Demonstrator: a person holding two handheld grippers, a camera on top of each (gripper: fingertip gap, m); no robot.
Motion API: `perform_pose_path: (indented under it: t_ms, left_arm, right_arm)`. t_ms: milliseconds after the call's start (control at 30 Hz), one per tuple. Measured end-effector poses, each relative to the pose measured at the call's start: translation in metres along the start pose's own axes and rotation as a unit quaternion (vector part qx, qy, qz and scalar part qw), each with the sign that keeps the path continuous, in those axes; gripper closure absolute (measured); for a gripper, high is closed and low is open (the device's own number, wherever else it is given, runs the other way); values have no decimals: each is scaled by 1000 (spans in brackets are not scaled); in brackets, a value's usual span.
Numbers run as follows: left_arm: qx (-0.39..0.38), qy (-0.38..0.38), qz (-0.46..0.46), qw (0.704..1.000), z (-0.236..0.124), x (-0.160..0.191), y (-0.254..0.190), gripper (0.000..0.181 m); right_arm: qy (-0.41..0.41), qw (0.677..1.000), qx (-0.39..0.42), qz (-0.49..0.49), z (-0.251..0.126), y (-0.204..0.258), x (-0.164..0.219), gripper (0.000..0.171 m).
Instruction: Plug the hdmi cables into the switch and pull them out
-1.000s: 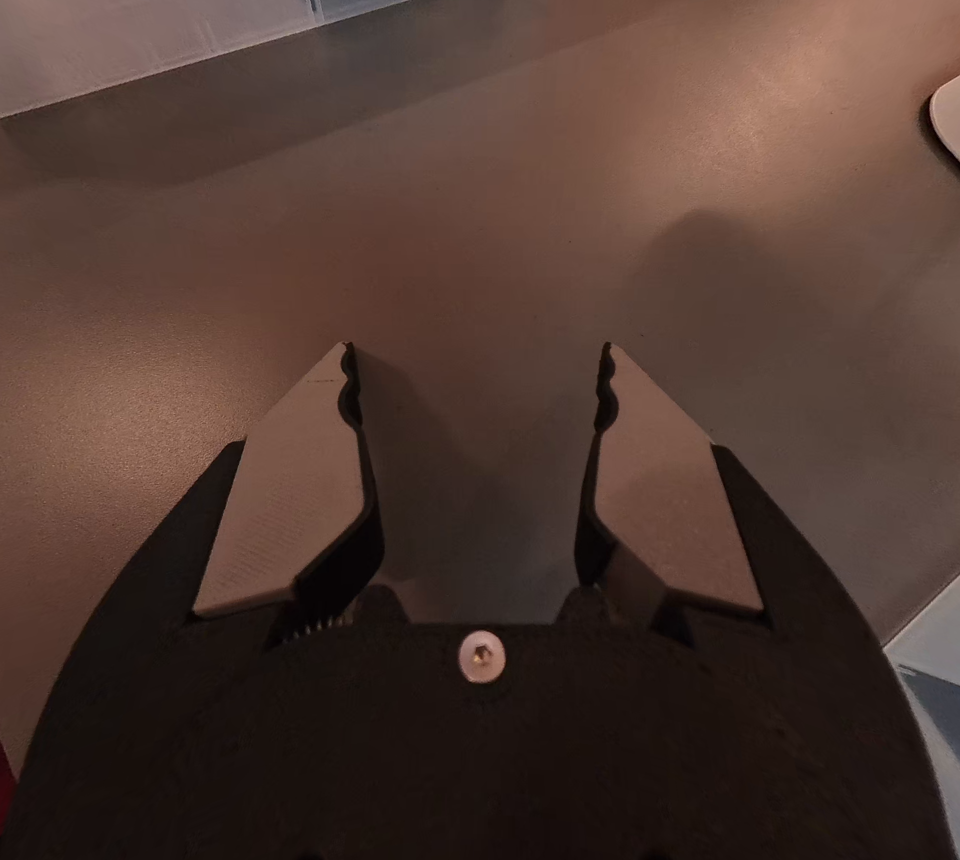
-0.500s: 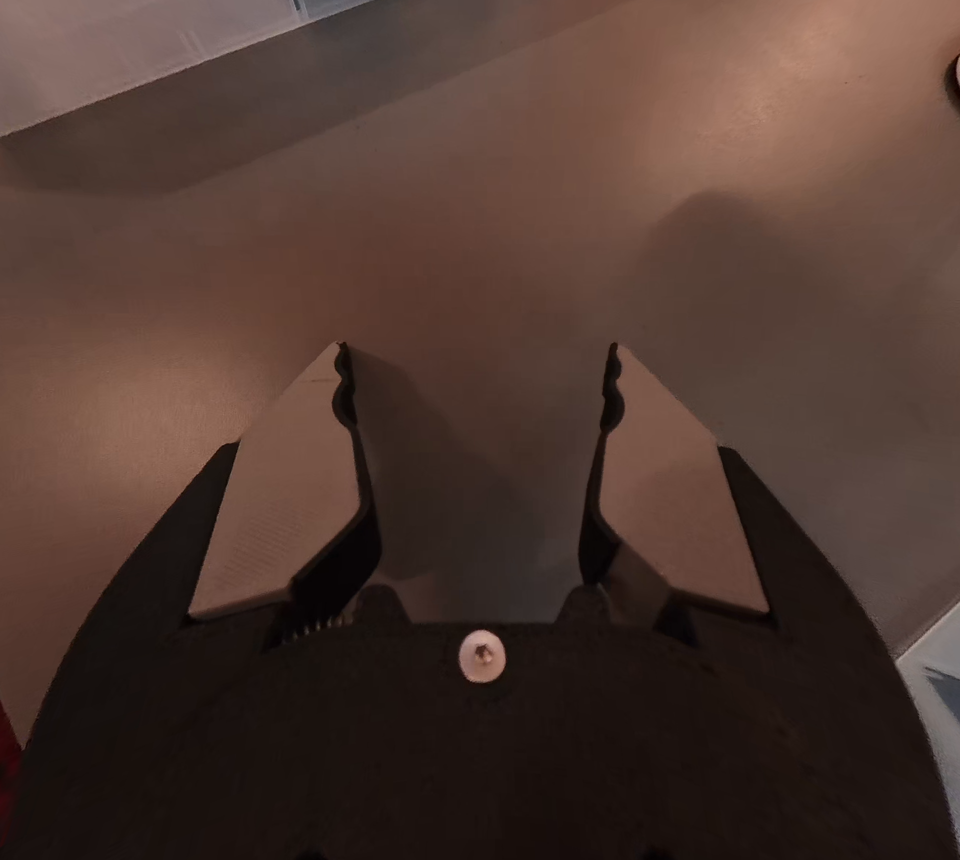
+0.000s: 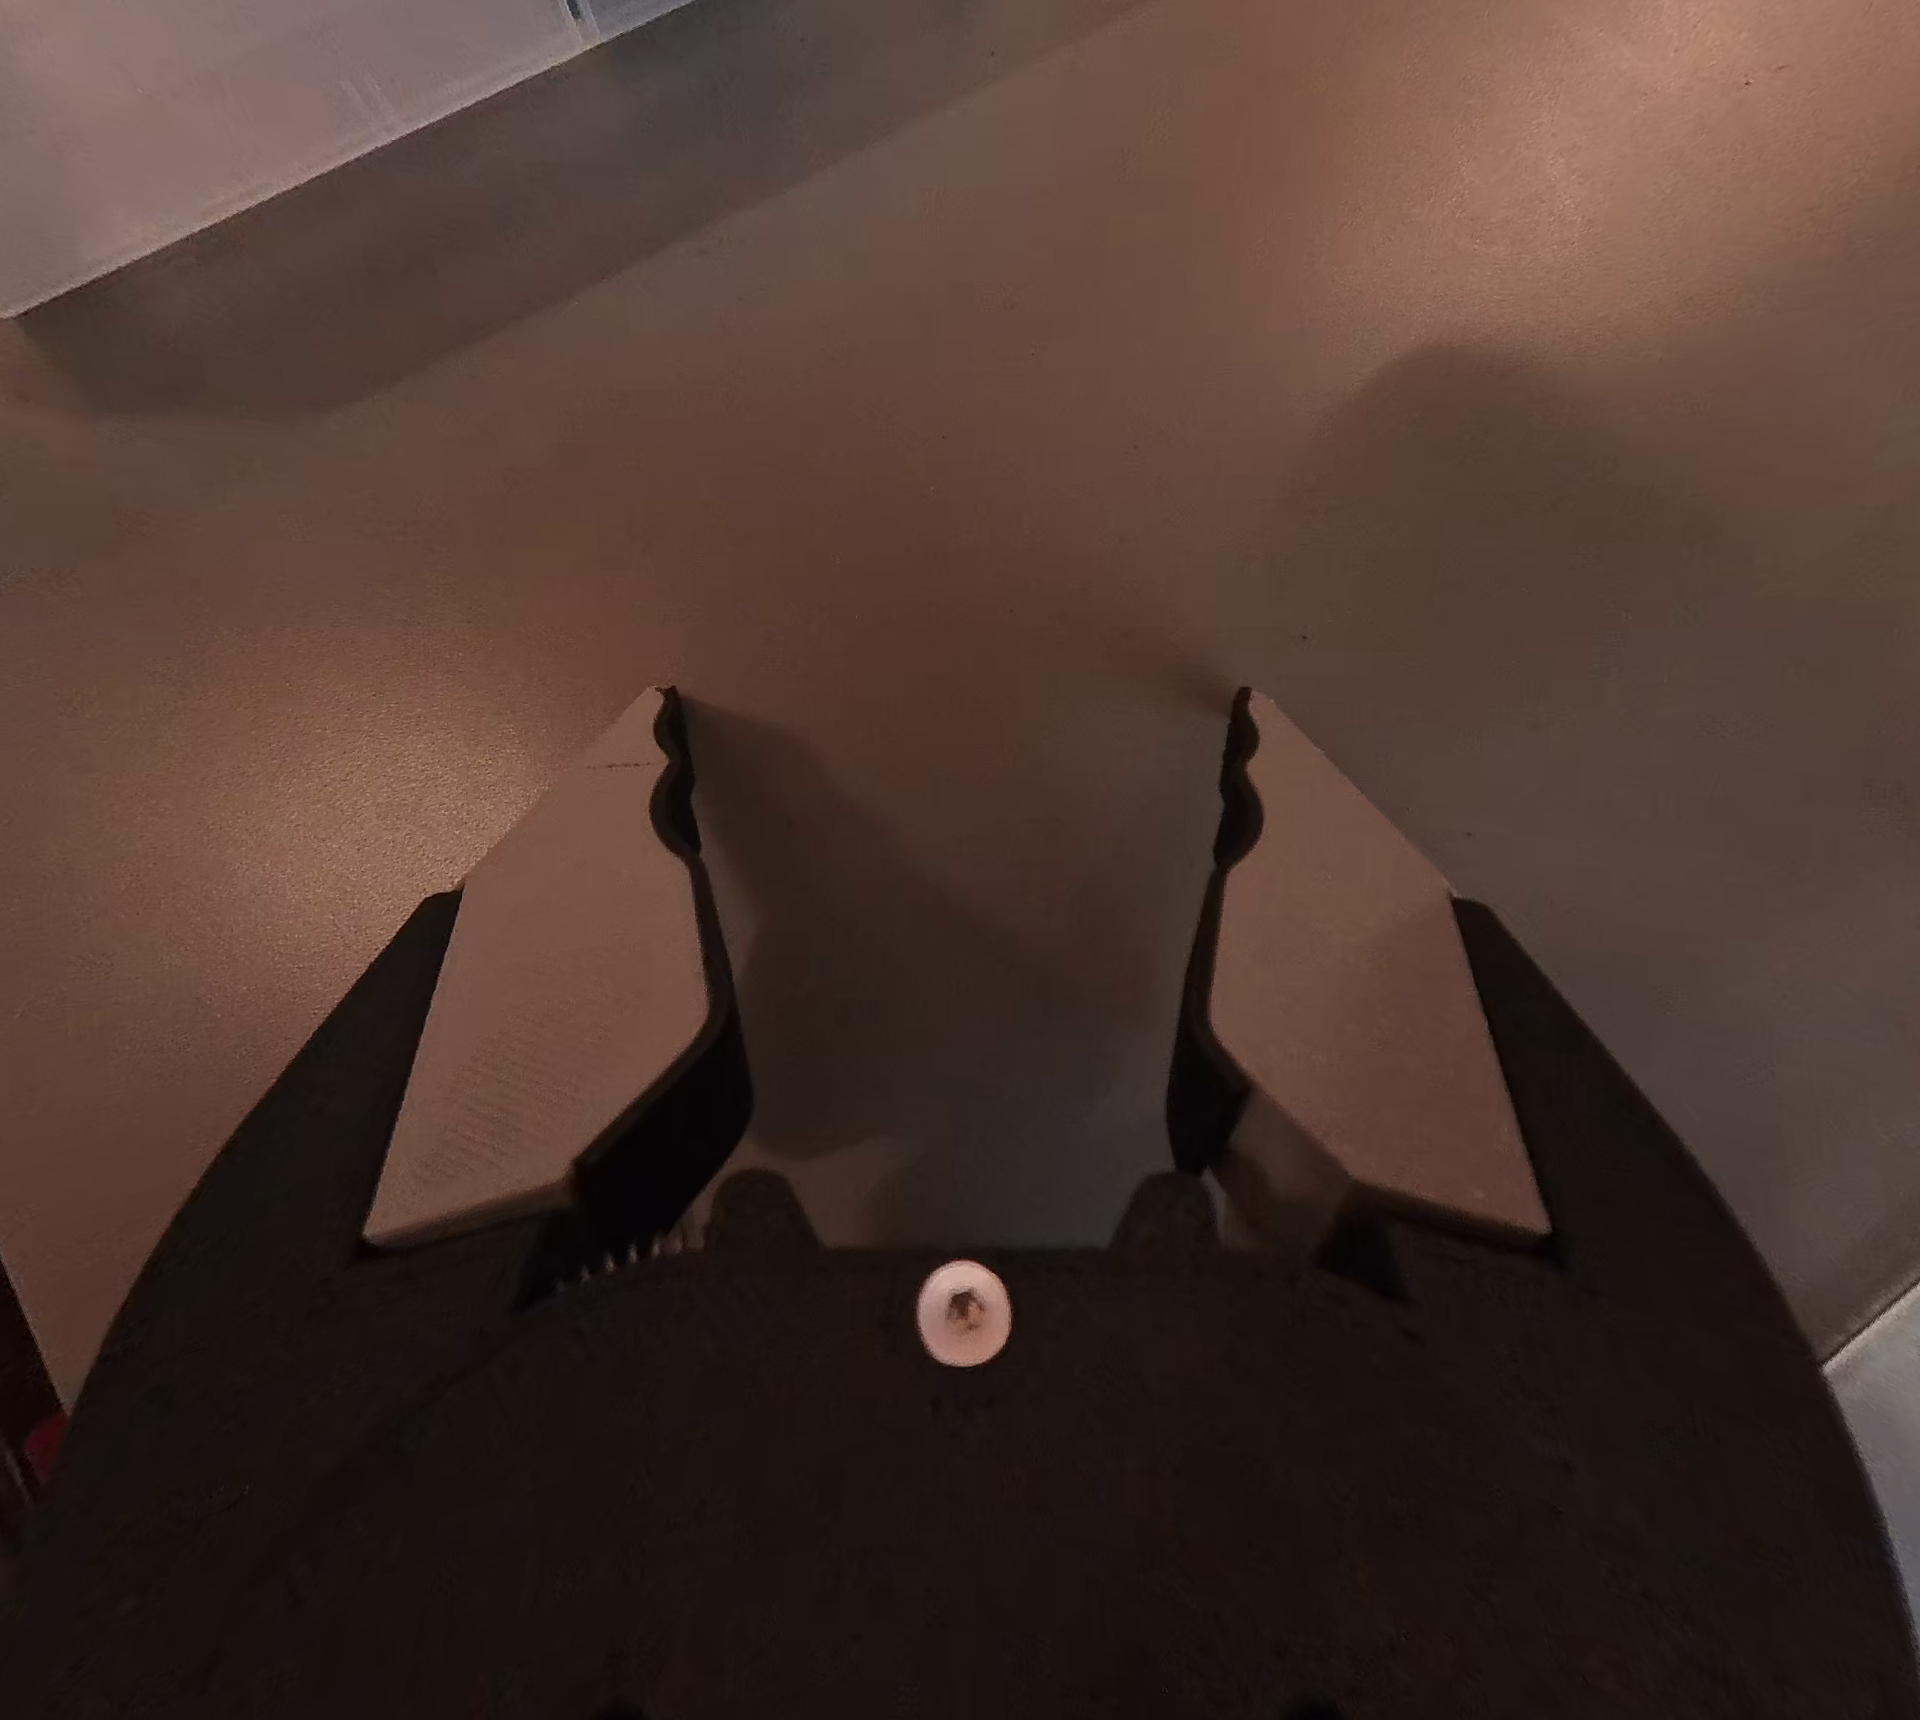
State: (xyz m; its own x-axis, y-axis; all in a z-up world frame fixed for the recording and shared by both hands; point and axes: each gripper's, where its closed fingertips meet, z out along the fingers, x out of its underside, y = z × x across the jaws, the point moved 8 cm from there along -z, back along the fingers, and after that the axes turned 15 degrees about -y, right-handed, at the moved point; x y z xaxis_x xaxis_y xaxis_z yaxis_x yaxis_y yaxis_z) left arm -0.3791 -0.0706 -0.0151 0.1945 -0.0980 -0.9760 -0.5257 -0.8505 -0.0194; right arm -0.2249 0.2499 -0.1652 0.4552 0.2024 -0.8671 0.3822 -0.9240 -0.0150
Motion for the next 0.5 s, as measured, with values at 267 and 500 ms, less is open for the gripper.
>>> perform_pose_path:
  t_ms: [267,500]
  left_arm:
    - [-29,49,-12,998,48,-6,41,82]
    - [-23,70,-23,997,68,11,51,82]
  right_arm:
    - [0,1000,0,0,0,0,0,71]
    - [0,1000,1,0,0,1,0,70]
